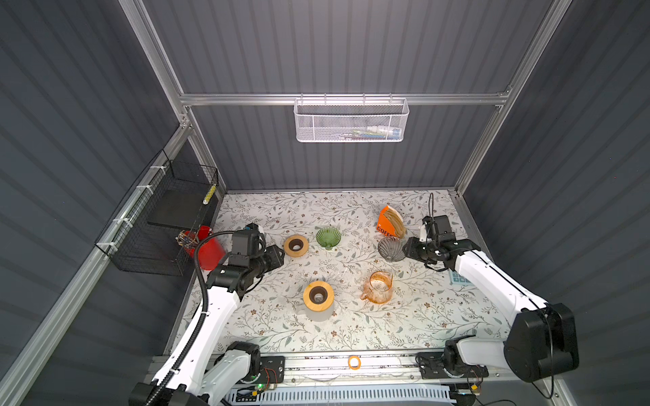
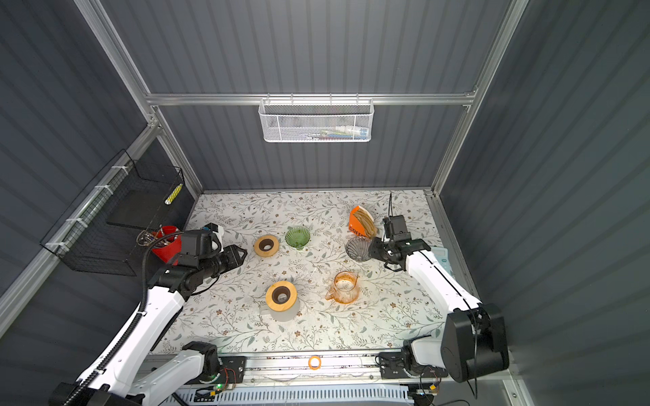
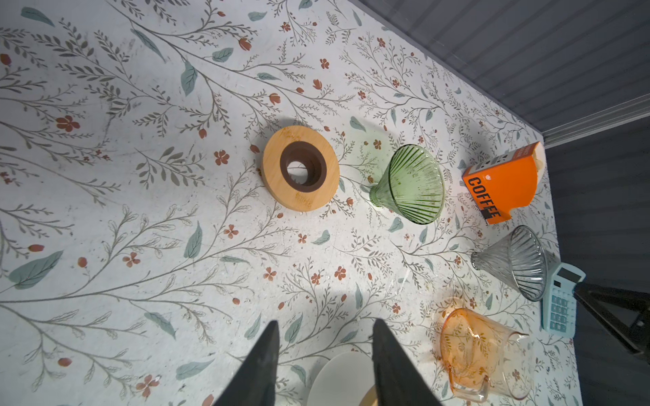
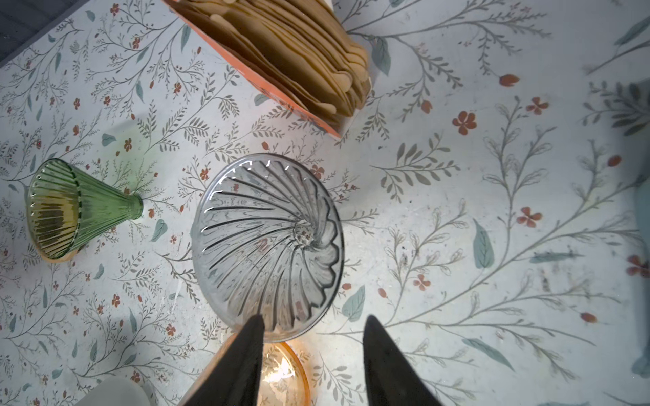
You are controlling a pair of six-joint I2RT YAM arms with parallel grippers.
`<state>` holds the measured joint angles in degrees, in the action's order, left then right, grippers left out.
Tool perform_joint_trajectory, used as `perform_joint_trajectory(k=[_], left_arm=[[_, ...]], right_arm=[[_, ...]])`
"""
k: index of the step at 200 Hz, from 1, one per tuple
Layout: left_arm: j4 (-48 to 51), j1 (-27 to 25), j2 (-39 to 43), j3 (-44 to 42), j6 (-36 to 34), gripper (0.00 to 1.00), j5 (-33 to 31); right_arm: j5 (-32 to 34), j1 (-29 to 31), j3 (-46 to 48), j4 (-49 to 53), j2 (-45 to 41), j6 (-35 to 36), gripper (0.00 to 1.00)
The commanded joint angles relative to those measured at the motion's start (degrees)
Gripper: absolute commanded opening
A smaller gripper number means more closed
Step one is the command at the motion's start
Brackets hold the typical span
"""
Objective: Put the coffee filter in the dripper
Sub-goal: 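Move the right gripper to the clear glass dripper and grasp its stem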
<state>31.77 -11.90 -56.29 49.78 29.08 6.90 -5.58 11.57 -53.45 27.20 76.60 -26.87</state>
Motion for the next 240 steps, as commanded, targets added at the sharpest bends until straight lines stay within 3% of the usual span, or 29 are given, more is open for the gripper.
perform_joint_trajectory(k=[1, 133, 240], left_arm=[[-2.3, 0.4, -0.5, 0.1, -2.0, 0.44, 2.7], [-3.6, 0.4, -1.3, -1.0, -4.0, 0.44, 3.0], [-1.4, 0.4, 0.3, -0.3, -4.5, 0.43, 2.2]], right_arm=[[-0.2, -0.8, 0.8, -1.0, 2.0, -0.5, 0.47], [-3.7, -0.9, -3.5, -4.7, 13.0, -1.0, 0.37], [-4.6, -0.9, -4.5, -4.6, 13.7, -1.0, 0.04]])
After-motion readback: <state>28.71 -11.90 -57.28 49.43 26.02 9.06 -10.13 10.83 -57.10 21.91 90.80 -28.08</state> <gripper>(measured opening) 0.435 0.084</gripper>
